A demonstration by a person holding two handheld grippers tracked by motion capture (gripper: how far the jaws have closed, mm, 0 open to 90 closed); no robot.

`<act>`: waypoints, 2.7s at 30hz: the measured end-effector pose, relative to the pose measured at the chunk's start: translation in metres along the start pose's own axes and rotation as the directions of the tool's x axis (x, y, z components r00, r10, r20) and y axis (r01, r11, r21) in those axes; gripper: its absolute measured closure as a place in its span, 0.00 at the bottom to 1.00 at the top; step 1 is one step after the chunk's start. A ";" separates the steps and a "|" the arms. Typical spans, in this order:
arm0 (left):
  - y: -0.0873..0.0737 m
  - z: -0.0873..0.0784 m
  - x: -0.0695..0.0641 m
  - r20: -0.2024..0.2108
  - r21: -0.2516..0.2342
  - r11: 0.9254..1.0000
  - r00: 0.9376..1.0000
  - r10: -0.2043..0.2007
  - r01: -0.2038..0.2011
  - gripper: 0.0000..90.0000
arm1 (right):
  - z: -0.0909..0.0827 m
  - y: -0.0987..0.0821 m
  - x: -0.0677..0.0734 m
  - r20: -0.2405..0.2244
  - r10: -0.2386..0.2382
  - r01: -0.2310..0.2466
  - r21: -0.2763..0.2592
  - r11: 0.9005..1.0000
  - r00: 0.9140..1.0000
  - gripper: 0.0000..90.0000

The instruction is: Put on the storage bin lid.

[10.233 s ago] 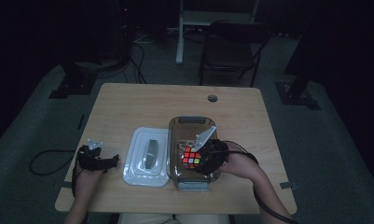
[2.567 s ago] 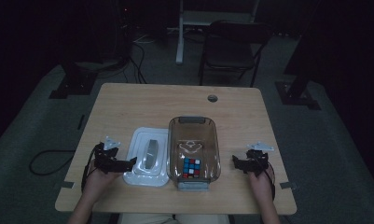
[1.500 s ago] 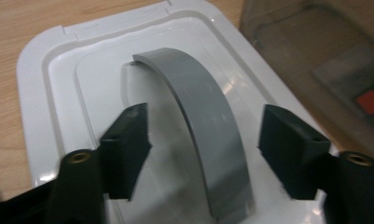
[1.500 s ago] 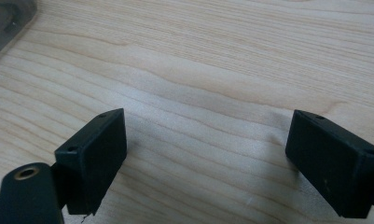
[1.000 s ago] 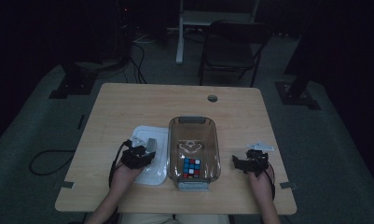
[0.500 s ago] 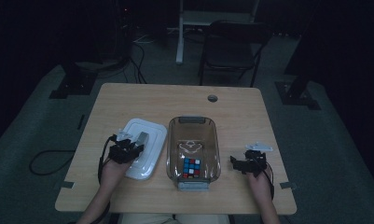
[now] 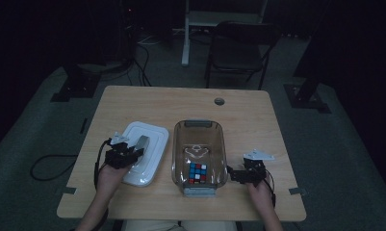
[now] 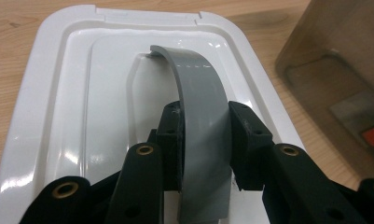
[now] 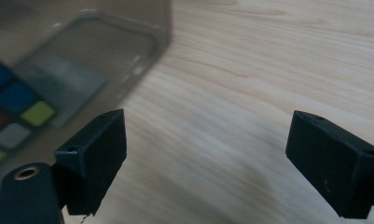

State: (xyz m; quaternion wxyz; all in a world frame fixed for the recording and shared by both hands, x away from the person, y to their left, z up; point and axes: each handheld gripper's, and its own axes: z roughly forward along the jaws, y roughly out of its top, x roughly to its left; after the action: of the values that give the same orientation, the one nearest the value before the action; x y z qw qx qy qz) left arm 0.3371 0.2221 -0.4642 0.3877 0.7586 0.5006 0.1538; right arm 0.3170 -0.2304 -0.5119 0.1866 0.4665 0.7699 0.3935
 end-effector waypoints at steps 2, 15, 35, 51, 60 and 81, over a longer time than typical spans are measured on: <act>0.001 -0.002 0.000 0.000 -0.004 1.000 1.000 0.002 -0.002 0.77 | -0.001 -0.001 0.004 -0.019 0.001 -0.001 -0.004 1.000 1.000 0.14; 0.014 -0.024 0.007 0.024 -0.042 0.999 1.000 -0.011 0.012 0.77 | 0.002 -0.001 0.026 -0.058 -0.070 0.069 -0.015 0.997 0.996 0.14; 0.052 -0.068 0.007 0.088 -0.144 0.990 0.996 0.019 -0.007 0.77 | 0.016 0.005 0.055 -0.128 -0.118 0.115 -0.034 0.993 0.985 0.14; 0.080 -0.074 -0.022 0.200 -0.170 0.983 0.974 0.108 -0.074 0.77 | 0.043 0.028 0.084 -0.168 -0.169 0.161 -0.061 0.985 0.971 0.14; 0.082 -0.064 -0.034 0.224 -0.151 0.983 0.965 0.139 -0.106 0.77 | 0.061 0.043 0.101 -0.179 -0.219 0.212 -0.056 0.976 0.959 0.14; 0.086 -0.021 -0.044 0.247 -0.070 0.990 0.959 0.139 -0.125 0.78 | 0.068 0.051 0.097 -0.164 -0.205 0.195 -0.074 0.978 0.965 0.14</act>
State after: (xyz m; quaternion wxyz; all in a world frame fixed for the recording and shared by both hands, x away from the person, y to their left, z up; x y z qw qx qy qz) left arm 0.3593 0.1756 -0.3801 0.4572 0.7928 0.3915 0.0955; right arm 0.3422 -0.1041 -0.5065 0.1719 0.3452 0.8146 0.4332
